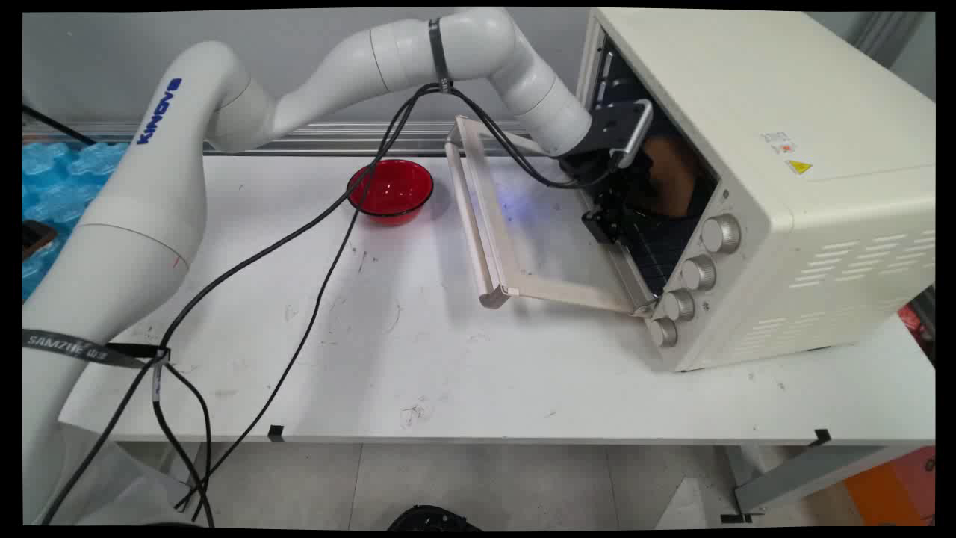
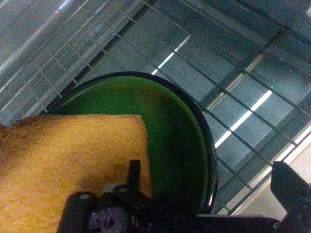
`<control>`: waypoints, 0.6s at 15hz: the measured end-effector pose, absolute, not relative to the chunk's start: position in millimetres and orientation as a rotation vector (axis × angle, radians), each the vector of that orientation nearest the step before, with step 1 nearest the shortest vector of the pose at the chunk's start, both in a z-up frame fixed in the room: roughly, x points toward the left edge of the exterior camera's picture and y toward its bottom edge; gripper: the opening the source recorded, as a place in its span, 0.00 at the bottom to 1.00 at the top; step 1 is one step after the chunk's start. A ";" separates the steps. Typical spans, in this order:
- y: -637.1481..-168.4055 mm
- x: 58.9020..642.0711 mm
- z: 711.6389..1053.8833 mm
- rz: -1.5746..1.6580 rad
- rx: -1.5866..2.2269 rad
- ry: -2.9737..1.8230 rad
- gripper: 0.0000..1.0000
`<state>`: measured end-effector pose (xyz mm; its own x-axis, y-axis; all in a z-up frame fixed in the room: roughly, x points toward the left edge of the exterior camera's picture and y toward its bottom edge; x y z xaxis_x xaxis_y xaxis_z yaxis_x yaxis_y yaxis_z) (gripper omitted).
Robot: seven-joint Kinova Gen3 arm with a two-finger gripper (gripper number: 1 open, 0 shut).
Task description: Close the oven
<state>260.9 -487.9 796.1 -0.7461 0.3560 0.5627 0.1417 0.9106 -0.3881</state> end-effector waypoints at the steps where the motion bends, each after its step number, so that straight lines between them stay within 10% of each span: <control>1: -487.3 262.0 798.7 0.425 -0.342 -2.406 1.00; 9: -466.3 282.7 837.7 0.387 -0.148 -2.399 1.00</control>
